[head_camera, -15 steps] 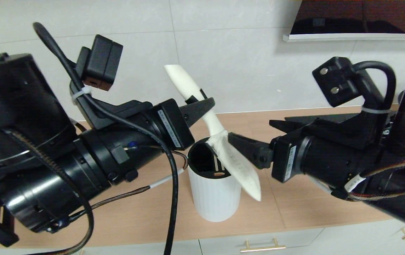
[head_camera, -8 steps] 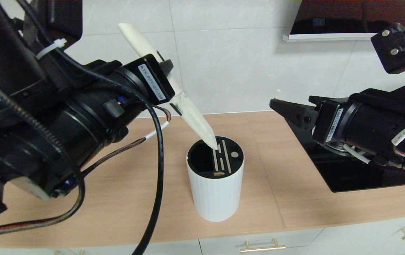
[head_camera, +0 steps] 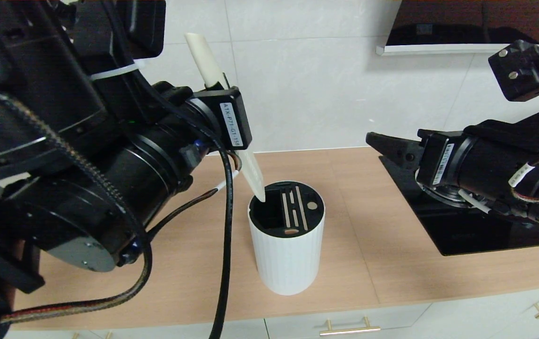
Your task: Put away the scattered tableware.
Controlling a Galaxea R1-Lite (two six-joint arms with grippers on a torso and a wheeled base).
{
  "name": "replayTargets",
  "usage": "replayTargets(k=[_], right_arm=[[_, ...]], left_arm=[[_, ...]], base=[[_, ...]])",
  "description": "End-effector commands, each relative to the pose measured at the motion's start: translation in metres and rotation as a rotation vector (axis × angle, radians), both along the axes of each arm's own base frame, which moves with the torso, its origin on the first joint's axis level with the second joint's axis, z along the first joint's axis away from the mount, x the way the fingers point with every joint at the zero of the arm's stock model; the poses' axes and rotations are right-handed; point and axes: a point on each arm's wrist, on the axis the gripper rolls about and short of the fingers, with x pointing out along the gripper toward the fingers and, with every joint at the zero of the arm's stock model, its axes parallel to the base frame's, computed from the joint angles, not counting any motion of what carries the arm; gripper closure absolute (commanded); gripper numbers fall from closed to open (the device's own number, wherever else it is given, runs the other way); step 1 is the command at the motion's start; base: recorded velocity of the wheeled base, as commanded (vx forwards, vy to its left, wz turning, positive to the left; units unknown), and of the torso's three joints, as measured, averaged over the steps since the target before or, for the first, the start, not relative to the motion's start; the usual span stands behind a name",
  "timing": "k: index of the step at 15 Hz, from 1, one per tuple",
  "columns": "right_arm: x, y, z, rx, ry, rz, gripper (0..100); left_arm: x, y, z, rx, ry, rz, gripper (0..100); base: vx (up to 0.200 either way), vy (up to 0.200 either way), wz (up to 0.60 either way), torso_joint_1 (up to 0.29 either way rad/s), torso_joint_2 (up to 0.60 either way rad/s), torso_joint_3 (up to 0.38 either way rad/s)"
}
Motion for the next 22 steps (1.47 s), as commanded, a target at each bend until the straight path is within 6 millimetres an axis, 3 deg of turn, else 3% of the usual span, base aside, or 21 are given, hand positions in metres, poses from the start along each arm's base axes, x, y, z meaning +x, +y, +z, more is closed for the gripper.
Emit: replayTargets(k=[1, 9, 16, 22], right_arm=[[0.004, 0.003, -0.005, -0.012, 0.014, 0.000, 0], [0.006, 0.005, -0.008, -0.021, 0.023, -0.002, 0], [0.007, 0.006, -0.012, -0.030, 0.034, -0.002, 0], [0.009, 0.008, -0.013, -0.034, 0.038, -0.002, 0]], left_arm=[[-0.003, -0.004, 0.001, -0.007, 0.003, 0.003, 100], [0.019, -0.032, -0.016, -0.020, 0.046, 0.120, 100], [0.014, -0.041, -0.022, -0.019, 0.058, 0.094, 100], [0.020, -0.050, -0.042, 0.034, 0.095, 0.094, 100]], base=[[0.000, 0.000, 0.00, 0.000, 0.00, 0.000], [0.000, 0.000, 0.00, 0.000, 0.00, 0.000], [0.000, 0.000, 0.00, 0.000, 0.00, 0.000], [0.000, 0.000, 0.00, 0.000, 0.00, 0.000]])
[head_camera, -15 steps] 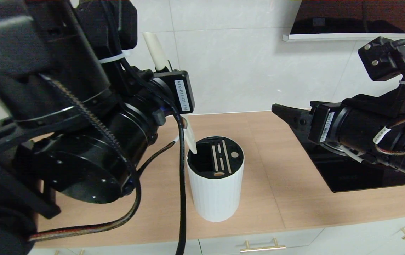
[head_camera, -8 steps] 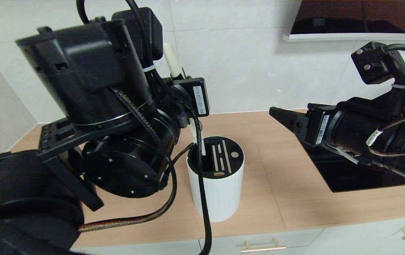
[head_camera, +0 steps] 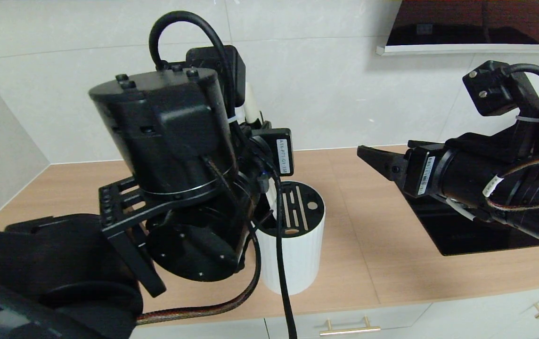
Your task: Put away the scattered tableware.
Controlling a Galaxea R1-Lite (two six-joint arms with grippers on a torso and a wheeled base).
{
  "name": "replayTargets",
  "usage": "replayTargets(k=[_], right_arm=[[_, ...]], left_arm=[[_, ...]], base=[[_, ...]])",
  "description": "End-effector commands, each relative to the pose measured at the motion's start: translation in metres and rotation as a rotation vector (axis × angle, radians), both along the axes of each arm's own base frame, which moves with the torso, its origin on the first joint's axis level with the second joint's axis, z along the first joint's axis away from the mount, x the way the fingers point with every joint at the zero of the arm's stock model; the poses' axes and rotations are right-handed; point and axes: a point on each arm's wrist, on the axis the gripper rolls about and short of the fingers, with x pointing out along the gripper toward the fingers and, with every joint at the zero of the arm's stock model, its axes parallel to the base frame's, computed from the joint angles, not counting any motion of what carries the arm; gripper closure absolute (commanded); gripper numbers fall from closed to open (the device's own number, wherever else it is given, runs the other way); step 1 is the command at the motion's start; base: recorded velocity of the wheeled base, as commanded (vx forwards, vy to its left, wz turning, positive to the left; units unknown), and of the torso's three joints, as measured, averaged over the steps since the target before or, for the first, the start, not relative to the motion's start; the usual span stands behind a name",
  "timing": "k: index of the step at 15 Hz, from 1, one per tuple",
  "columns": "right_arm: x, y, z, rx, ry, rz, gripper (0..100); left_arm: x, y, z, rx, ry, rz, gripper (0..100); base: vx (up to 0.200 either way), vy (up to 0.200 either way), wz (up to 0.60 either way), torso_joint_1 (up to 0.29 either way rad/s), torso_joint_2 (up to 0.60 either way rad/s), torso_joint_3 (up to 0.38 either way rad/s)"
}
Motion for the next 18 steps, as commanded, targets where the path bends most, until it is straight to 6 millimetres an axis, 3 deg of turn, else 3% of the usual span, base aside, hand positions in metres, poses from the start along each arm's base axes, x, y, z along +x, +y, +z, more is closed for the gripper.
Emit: replayTargets(k=[1, 5, 12, 18], right_arm=[[0.001, 0.001, -0.001, -0.004, 0.004, 0.001, 0], [0.003, 0.003, -0.005, -0.012, 0.013, 0.001, 0], [0.005, 0.005, -0.007, -0.019, 0.021, 0.001, 0], [0.007, 0.007, -0.010, -0.024, 0.027, 0.001, 0]], left_arm=[[0.003, -0.004, -0.006, 0.014, 0.011, 0.000, 100], [0.006, -0.010, -0.017, 0.028, 0.034, -0.005, 100], [0.020, -0.029, -0.058, 0.096, 0.111, -0.003, 100], [0.022, -0.027, -0.076, 0.146, 0.150, 0.007, 100]], base=[[0.000, 0.000, 0.00, 0.000, 0.00, 0.000], [0.000, 0.000, 0.00, 0.000, 0.00, 0.000], [0.000, 0.000, 0.00, 0.000, 0.00, 0.000], [0.000, 0.000, 0.00, 0.000, 0.00, 0.000]])
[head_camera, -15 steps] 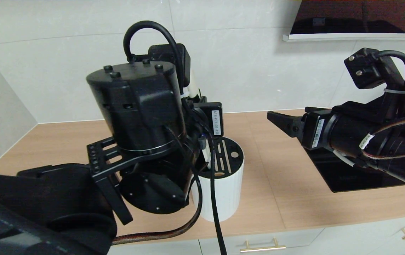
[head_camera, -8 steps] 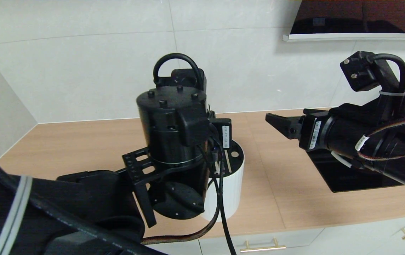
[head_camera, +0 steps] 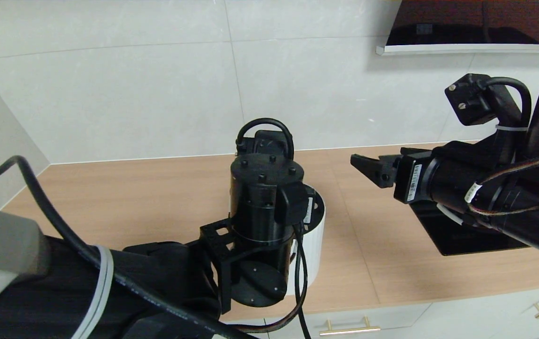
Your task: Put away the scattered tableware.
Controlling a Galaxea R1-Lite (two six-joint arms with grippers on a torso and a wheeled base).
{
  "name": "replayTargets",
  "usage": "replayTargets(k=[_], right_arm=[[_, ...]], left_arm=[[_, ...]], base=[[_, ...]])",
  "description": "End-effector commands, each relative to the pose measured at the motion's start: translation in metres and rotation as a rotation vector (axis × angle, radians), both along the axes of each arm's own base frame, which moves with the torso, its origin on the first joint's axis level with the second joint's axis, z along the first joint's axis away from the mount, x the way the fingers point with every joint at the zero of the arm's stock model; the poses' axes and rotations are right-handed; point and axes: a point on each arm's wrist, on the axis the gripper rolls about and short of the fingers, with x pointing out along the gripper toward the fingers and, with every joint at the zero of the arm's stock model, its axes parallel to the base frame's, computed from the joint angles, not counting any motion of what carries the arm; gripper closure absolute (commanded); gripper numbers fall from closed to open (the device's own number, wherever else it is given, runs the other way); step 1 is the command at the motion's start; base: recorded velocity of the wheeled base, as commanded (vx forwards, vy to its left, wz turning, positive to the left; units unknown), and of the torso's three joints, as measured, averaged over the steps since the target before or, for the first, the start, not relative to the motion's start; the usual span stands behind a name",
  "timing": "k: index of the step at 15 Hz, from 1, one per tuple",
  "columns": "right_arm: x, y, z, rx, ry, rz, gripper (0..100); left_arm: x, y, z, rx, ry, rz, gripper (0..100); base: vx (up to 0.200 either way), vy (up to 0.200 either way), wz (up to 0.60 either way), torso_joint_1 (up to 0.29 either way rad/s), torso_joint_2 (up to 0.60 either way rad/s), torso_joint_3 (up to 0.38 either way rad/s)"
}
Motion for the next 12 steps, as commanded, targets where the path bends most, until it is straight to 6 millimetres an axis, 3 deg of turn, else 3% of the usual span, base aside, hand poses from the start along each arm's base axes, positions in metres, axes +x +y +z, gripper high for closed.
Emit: replayTargets(k=[1, 10, 11, 12], right_arm=[[0.0005, 0.0007, -0.0008, -0.002, 0.002, 0.001, 0], [0.0026, 0.0026, -0.0053, -0.011, 0.012, 0.001, 0], [0.0026, 0.0026, -0.0053, -0.011, 0.012, 0.001, 0], [0.0026, 0.0026, -0.0053, -0.011, 0.012, 0.001, 0]], left_arm=[[0.0020, 0.0012, -0.0029, 0.007, 0.005, 0.007, 100], [0.0046, 0.0033, -0.0029, 0.007, 0.005, 0.017, 100], [0.0044, 0.0036, -0.0023, 0.005, 0.004, 0.017, 0], [0.0041, 0.0040, -0.0012, 0.003, 0.002, 0.017, 0]], base=[[0.000, 0.000, 0.00, 0.000, 0.00, 0.000], [0.000, 0.000, 0.00, 0.000, 0.00, 0.000], [0.000, 0.000, 0.00, 0.000, 0.00, 0.000], [0.000, 0.000, 0.00, 0.000, 0.00, 0.000]])
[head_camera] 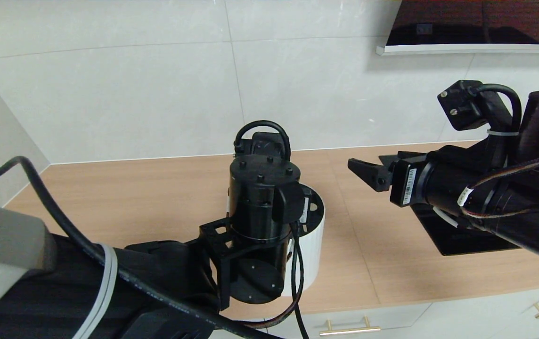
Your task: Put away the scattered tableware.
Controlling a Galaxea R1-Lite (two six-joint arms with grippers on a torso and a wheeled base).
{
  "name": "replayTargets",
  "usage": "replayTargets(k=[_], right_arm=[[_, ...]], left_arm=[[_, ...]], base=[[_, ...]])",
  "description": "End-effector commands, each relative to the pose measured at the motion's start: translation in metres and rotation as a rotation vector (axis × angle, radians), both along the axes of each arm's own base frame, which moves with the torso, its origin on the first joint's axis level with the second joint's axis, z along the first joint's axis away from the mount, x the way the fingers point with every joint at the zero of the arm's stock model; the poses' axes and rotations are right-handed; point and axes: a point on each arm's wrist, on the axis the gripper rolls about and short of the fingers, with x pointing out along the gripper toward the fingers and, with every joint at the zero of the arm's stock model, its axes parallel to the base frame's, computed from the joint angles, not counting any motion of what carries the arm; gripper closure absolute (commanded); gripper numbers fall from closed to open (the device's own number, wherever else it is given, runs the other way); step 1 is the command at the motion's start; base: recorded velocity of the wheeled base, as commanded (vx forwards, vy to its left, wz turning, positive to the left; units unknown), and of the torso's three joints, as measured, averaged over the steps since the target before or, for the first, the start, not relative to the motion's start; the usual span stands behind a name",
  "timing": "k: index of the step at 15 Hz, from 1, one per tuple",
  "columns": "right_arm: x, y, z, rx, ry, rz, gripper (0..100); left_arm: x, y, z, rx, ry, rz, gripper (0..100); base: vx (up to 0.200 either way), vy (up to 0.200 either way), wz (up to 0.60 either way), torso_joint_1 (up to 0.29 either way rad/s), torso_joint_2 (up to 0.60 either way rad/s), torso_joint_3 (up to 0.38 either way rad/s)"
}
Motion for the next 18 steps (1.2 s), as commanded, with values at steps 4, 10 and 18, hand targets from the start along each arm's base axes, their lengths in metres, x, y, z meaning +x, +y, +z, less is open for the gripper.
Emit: replayTargets(k=[4, 10, 18], right_arm=[[0.000, 0.001, 0.000, 0.000, 0.000, 0.002, 0], [0.000, 0.000, -0.001, 0.000, 0.000, 0.000, 0], [-0.068, -0.100, 0.003, 0.086, -0.106, -0.199, 0]], left_arm=[[-0.002, 0.002, 0.005, -0.012, -0.009, 0.001, 0], [-0.019, 0.025, 0.054, -0.152, -0.094, -0.027, 0], [-0.102, 0.188, 0.112, -0.349, -0.313, -0.144, 0]], base=[[0.000, 0.000, 0.00, 0.000, 0.00, 0.000], [0.000, 0.000, 0.00, 0.000, 0.00, 0.000], [0.000, 0.000, 0.00, 0.000, 0.00, 0.000]])
